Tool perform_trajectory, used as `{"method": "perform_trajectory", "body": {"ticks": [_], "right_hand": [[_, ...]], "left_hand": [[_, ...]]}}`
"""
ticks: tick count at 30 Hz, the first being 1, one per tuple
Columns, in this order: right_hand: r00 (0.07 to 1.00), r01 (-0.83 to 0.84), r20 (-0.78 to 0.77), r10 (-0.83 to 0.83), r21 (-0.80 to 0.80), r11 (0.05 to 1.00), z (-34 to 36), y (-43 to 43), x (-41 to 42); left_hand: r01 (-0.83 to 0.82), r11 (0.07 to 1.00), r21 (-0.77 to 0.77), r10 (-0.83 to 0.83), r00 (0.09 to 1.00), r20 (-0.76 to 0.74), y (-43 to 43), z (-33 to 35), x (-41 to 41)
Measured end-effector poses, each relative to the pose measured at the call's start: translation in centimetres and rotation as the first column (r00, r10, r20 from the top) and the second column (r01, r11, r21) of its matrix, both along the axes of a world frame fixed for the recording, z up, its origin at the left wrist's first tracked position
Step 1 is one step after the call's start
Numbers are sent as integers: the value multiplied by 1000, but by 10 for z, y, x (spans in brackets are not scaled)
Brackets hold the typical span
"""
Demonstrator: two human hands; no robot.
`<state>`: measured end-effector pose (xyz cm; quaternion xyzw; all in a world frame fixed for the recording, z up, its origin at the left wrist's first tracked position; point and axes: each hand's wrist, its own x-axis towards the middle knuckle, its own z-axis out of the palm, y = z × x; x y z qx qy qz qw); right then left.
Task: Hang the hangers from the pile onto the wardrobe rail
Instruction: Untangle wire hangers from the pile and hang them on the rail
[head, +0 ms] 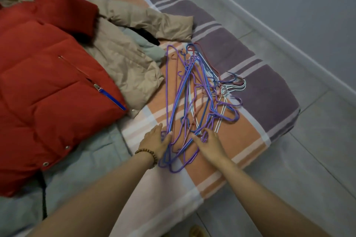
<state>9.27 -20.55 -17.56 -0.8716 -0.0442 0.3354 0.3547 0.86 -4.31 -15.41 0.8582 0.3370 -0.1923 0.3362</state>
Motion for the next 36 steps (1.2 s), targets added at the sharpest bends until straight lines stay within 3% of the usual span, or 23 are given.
{"method": "perform_trajectory", "body": {"ticks": [6, 12, 14, 18, 25, 30, 36], "right_hand": [[960, 215, -204, -192, 94, 972, -36, 17, -3], [932, 350, -123, -341, 58, 935, -53, 21, -5], [938, 339, -107, -330, 75, 938, -45, 19, -5], [927, 341, -223, -301, 168, 925, -29, 19, -4], [895, 437, -309, -322, 456, 775, 17, 15, -10], [915, 396, -312, -256, 574, 717, 65, 25, -8], [933, 358, -273, -233, 660, 660, 134, 37, -2]], "left_hand": [[-228, 944, -237, 222, 974, -51, -14, -26, 1], [-299, 919, -257, 328, 942, 77, -23, -27, 4], [-371, 888, -271, 417, 899, 138, -24, -27, 3], [-415, 881, -227, 461, 862, 212, -24, -17, 5], [-470, 808, -356, 555, 810, 189, -24, 8, 11], [-450, 727, -518, 607, 774, 179, -20, 35, 15], [-363, 764, -533, 565, 776, 281, 3, 88, 20]]}}
